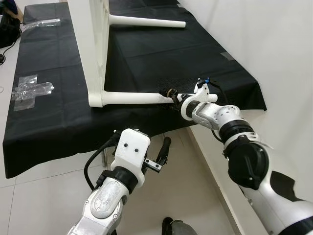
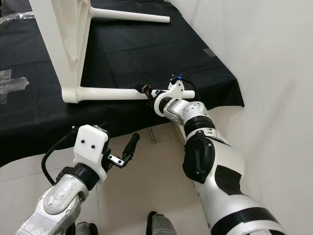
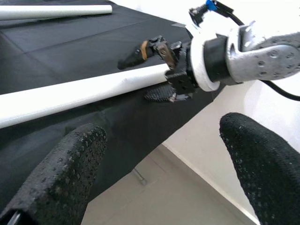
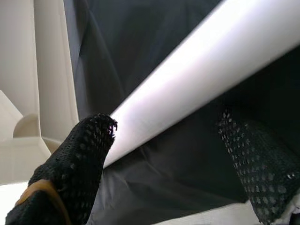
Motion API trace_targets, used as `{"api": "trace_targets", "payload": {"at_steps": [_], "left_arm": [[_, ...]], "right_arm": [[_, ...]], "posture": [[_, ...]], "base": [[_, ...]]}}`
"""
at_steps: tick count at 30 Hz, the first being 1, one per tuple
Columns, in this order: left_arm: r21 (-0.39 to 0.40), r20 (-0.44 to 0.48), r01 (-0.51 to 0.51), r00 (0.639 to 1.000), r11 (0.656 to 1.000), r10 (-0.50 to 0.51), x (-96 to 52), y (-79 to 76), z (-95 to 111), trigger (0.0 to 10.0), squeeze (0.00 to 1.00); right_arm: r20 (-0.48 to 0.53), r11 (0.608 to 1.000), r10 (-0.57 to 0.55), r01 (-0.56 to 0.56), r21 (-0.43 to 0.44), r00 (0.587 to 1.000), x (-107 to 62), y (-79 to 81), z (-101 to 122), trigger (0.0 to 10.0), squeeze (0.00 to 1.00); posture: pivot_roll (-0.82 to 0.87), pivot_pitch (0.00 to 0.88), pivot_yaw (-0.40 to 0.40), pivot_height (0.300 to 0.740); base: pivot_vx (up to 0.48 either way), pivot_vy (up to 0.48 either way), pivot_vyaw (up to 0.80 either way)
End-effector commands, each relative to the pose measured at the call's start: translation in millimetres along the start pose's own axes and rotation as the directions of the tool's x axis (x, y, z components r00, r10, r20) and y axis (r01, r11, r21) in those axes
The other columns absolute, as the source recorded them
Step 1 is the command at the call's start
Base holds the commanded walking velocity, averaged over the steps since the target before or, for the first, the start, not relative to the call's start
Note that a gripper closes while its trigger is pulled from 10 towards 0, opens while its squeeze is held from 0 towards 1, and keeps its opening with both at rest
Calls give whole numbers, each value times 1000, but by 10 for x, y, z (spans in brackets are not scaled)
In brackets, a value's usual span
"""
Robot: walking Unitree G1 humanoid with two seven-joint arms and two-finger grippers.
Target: Building children table
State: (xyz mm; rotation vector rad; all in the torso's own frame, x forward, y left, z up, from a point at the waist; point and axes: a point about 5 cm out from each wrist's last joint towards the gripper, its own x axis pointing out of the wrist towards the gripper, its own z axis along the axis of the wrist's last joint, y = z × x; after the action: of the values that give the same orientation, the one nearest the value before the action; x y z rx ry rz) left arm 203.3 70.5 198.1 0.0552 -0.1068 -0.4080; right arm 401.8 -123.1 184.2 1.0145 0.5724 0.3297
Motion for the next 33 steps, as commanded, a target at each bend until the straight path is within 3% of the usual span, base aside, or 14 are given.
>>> {"api": "trace_targets", "payload": {"at_steps": [1,9,13,14,18,23,24,27,28,29,30,31,32,33], "left_arm": [[-10,-2,-2,1000,1000,2,4,-2,-11,10000,0],[-12,-1,1,1000,1000,-1,11,-9,-27,10000,0],[-17,-13,-2,1000,1000,1,5,9,-70,10000,0],[-17,-13,-2,1000,1000,1,5,9,-70,10000,0],[-12,-17,2,1000,1000,-2,12,17,-95,10000,0],[-11,-15,7,1000,1000,-8,19,11,-101,10000,0],[-8,-11,6,1000,1000,-6,26,19,-103,10000,0],[-8,-11,6,1000,1000,-6,26,19,-103,10000,0],[14,-5,-25,1000,1000,25,38,95,-111,10000,0],[14,-5,-25,1000,1000,25,38,95,-111,10000,0],[29,-2,-46,999,999,46,43,146,-115,10000,0],[29,-2,-46,999,999,46,43,146,-115,10000,0],[47,-3,-84,996,995,84,56,249,-139,10000,0],[47,-3,-84,996,995,84,56,249,-139,10000,0]], "right_arm": [[-21,1000,4,-3,3,1000,-28,-53,-7,10000,0],[-134,991,102,-113,-74,986,-136,-11,-2,10000,0],[-227,970,195,-222,-100,954,-348,-80,-22,10000,0],[-227,970,195,-222,-100,954,-348,-80,-22,10000,0],[-324,956,221,-270,-114,920,-607,-214,-139,10000,0],[-330,939,186,-266,-219,926,-718,-324,-187,10000,0],[-236,884,128,-219,-412,963,-756,-379,-108,10000,0],[-236,884,128,-219,-412,963,-756,-379,-108,10000,0],[49,667,46,6,-745,998,-813,-315,103,10000,0],[49,667,46,6,-745,998,-813,-315,103,10000,0],[209,542,53,148,-827,976,-853,-221,205,10000,0],[209,542,53,148,-827,976,-853,-221,205,10000,0],[428,361,122,361,-860,896,-979,21,278,10000,0],[428,361,122,361,-860,896,-979,21,278,10000,0]], "posture": [[70,184,-92,740],[62,166,-89,740],[55,151,-84,740],[55,151,-84,740],[51,133,-77,740],[49,126,-74,740],[52,111,-70,740],[52,111,-70,740],[44,99,-65,740],[44,99,-65,740],[44,99,-65,740],[44,99,-65,740],[41,89,-61,740],[41,89,-61,740]], "base": [[0,0,0],[0,0,0],[0,0,0],[0,0,0],[0,0,0],[0,0,0],[0,0,0],[0,0,0],[0,0,0],[0,0,0],[0,0,0],[0,0,0],[0,0,0],[0,0,0]]}}
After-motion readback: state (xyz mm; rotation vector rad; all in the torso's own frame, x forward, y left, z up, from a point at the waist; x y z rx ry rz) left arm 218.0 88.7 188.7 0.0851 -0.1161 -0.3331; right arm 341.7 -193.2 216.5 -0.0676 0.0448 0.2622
